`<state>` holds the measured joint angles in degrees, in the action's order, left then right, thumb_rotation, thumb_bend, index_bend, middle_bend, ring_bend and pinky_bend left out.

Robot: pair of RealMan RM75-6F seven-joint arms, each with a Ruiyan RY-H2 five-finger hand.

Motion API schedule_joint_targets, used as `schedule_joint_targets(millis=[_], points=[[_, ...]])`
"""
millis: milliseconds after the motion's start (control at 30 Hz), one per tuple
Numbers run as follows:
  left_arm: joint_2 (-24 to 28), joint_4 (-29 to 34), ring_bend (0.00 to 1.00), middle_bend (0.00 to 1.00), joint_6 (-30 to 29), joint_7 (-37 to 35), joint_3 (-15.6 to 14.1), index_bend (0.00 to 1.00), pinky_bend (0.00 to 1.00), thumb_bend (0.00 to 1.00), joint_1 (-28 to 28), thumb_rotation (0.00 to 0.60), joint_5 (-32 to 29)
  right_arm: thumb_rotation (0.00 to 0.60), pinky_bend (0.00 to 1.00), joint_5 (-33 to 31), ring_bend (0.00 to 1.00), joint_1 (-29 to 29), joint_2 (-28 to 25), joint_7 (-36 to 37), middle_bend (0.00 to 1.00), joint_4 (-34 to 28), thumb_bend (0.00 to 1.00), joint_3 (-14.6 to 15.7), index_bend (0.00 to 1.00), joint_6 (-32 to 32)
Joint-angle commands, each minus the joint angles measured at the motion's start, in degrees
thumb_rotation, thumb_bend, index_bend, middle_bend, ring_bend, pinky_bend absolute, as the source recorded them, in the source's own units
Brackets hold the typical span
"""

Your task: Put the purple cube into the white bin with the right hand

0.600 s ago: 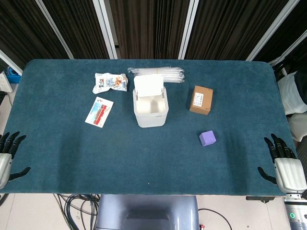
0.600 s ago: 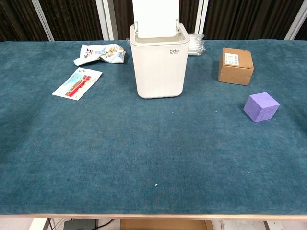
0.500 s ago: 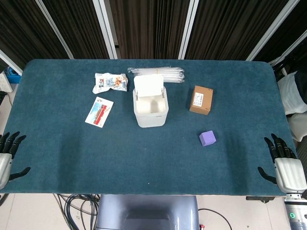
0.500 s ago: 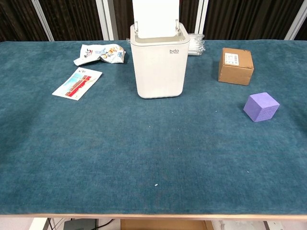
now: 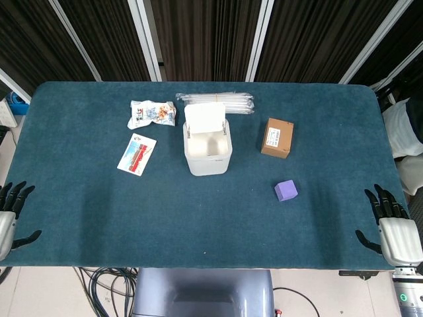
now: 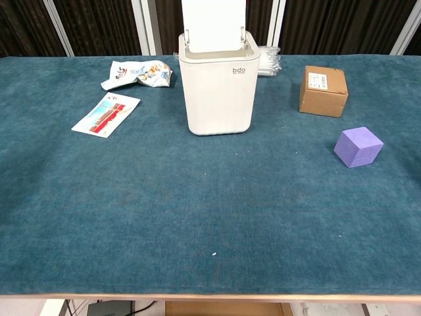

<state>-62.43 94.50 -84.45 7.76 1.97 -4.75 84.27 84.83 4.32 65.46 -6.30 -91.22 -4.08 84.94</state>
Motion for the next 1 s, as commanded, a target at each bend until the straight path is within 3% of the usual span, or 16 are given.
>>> schedule_joint_targets(millis=[33,333,467,633,867,1000], points=[[-0.02,-0.04,0.00,0.15,0.09,0.06,0.02,0.17,0.00,0.10,-0.03,0.600,-0.09,0.600,0.24,0.00,0.07,0.03,0.00,0.07,0.03,0.01,0.11,0.05,0.03,-0.14],[0.20,0.27,0.00,0.15,0.00,0.04,0.02,0.17,0.00,0.10,0.06,0.600,-0.18,0.600,0.24,2.37,0.07,1.42,-0.09,2.03,0.03,-0.17,0.11,1.22,0.03,-2.46],[0.21,0.10,0.00,0.15,-0.04,0.03,0.47,0.18,0.00,0.10,0.10,0.600,-1.05,0.600,0.24,5.94,0.07,7.27,-1.44,5.76,0.04,1.12,0.11,1.17,0.03,-9.85],[0.04,0.01,0.00,0.15,0.42,0.16,0.50,0.17,0.00,0.10,-0.18,0.600,-1.10,0.600,0.24,7.25,0.07,18.29,-1.43,12.90,0.04,4.02,0.11,-0.27,0.03,-24.86],[0.49,0.22,0.00,0.15,-0.28,-0.14,0.61,0.17,0.00,0.10,0.27,0.600,-1.35,0.600,0.25,5.47,0.09,28.93,5.47,15.39,0.08,12.46,0.11,-2.01,0.04,-38.69],[0.70,0.24,0.00,0.15,-0.19,-0.33,0.67,0.17,0.00,0.10,0.28,0.600,-1.52,0.600,0.26,4.55,0.13,32.09,9.53,15.75,0.12,17.09,0.11,-2.19,0.08,-41.88]])
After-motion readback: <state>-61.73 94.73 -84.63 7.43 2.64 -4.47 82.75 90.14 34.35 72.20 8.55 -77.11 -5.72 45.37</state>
